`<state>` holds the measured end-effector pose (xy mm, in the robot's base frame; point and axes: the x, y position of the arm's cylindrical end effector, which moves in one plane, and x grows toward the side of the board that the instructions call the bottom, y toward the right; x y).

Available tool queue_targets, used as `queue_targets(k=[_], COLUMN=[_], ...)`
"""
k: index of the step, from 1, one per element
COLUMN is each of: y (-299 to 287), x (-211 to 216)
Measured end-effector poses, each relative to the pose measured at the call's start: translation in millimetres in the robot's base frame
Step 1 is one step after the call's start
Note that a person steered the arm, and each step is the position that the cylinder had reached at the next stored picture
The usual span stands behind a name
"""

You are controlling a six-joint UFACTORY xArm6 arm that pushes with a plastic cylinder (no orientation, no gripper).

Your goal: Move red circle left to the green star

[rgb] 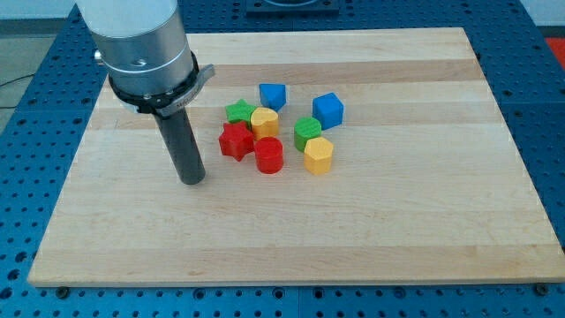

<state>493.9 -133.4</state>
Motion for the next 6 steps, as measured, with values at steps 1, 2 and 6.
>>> queue_targets(k=[1, 2, 6], y=[46, 110, 26], x=[6, 6, -72])
